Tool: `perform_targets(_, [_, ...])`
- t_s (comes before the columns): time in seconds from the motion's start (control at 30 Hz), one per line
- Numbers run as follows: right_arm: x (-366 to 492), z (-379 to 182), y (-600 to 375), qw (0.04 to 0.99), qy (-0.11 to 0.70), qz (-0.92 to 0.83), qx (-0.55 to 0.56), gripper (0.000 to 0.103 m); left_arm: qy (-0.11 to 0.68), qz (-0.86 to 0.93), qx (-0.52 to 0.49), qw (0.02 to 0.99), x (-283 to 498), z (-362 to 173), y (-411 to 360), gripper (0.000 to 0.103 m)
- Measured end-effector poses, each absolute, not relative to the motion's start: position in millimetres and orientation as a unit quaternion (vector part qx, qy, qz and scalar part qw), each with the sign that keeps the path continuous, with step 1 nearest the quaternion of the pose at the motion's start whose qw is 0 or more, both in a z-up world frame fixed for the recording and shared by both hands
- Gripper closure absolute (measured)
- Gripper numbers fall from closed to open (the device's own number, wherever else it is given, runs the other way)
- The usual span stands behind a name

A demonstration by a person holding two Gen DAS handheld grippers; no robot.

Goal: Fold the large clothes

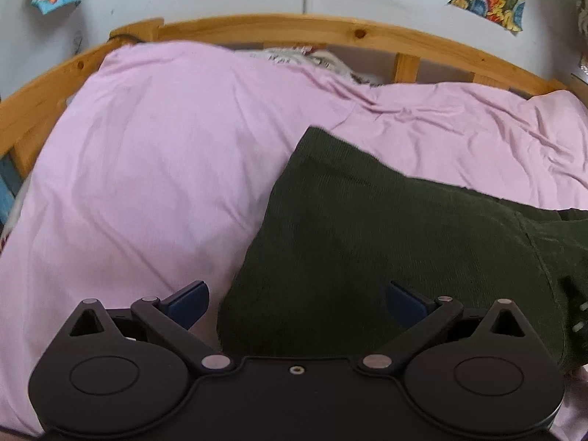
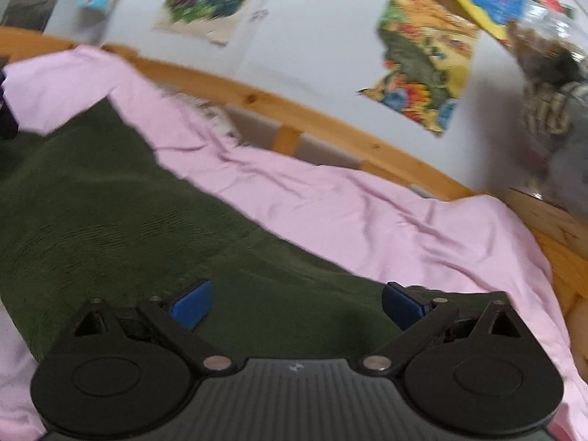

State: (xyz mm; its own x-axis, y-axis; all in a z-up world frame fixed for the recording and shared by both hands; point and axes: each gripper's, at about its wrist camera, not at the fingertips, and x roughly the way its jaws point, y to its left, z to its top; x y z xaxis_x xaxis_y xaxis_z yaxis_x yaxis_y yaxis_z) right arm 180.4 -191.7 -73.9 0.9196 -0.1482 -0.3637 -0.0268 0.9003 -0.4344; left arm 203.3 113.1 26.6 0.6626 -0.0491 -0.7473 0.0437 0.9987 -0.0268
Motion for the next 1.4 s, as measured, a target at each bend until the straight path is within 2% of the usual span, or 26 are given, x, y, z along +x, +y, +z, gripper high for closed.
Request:
perform_targets(0.1, [179.4, -88.3, -180.5, 0.947, 0.204, -0.014, -0.246, 0.010, 0.425, -0.019, -0.007, 0.905, 201.3, 20.0, 115.2, 0.001])
perform_targets(0.27, [182.8, -94.4, -177.6, 0.944, 0.210, -0.014, -0.254, 0.010, 0.451, -0.009, -0.032, 0.892, 193.9, 9.8, 123.3, 0.001])
perform_targets(0.3, [181.6, -89.4, -180.1, 0.947, 0.211, -0.014, -0.244, 0.010, 0.459, -0.011, -0.045, 0.887, 192.1, 7.3, 126.0, 0.001])
perform_targets(0.4, [172.6, -69.3, -189.7, 0.955, 0.204, -0.029, -0.213, 0.001, 0.479, -0.026, -0.086, 0.873, 186.7, -0.4, 133.9, 0.001])
perform_targets(0.5, [160.5, -46.8, -208.1, 0.962, 0.184, -0.066, -0.189, 0.001, 0.493, -0.038, -0.112, 0.862, 190.6, -7.9, 137.1, 0.001])
perform_targets(0.7, [158.9, -23.6, -286.1, 0.959, 0.192, -0.161, -0.137, 0.000, 0.528, -0.010, -0.179, 0.830, 210.5, -34.0, 146.9, 0.001])
perform_targets(0.8, [175.2, -32.0, -334.5, 0.957, 0.223, -0.153, -0.102, 0.001, 0.517, 0.004, -0.193, 0.834, 214.6, -34.6, 147.8, 0.001])
perform_targets(0.93, [196.0, -49.6, -392.4, 0.965, 0.251, -0.076, 0.009, 0.005, 0.504, 0.005, -0.189, 0.843, 213.6, -32.9, 144.9, 0.003])
perform_targets(1.0, [204.8, -53.9, -402.0, 0.968, 0.247, -0.027, 0.037, 0.005, 0.492, 0.009, -0.188, 0.850, 211.8, -30.6, 144.5, 0.008])
perform_targets(1.1, [226.6, -65.2, -409.5, 0.957, 0.282, 0.000, 0.069, 0.004, 0.474, 0.003, -0.194, 0.859, 206.3, -24.8, 147.3, 0.032])
perform_targets(1.13, [228.8, -69.9, -411.3, 0.957, 0.277, -0.003, 0.085, 0.006, 0.469, -0.006, -0.198, 0.861, 206.8, -23.5, 145.9, 0.043])
perform_targets(1.17, [229.3, -70.9, -412.2, 0.957, 0.275, -0.006, 0.095, 0.009, 0.464, -0.007, -0.189, 0.865, 206.9, -22.0, 143.4, 0.043])
perform_targets(1.23, [224.1, -67.9, -409.9, 0.960, 0.265, -0.004, 0.089, 0.038, 0.466, -0.009, -0.171, 0.868, 208.2, -23.3, 139.3, 0.047])
perform_targets(1.27, [222.7, -64.4, -406.1, 0.962, 0.259, -0.007, 0.084, 0.049, 0.462, -0.004, -0.170, 0.871, 208.9, -23.9, 138.2, 0.059])
perform_targets(1.3, [220.2, -59.6, -402.4, 0.964, 0.251, -0.007, 0.082, 0.066, 0.453, -0.004, -0.171, 0.875, 208.4, -22.6, 138.4, 0.069])
perform_targets(1.33, [216.8, -54.9, -396.4, 0.967, 0.242, -0.007, 0.075, 0.070, 0.442, -0.010, -0.169, 0.881, 206.7, -19.6, 138.1, 0.079])
perform_targets(1.4, [213.3, -43.0, -376.9, 0.976, 0.216, -0.010, 0.030, 0.072, 0.411, -0.014, -0.150, 0.899, 200.5, -8.7, 132.0, 0.085])
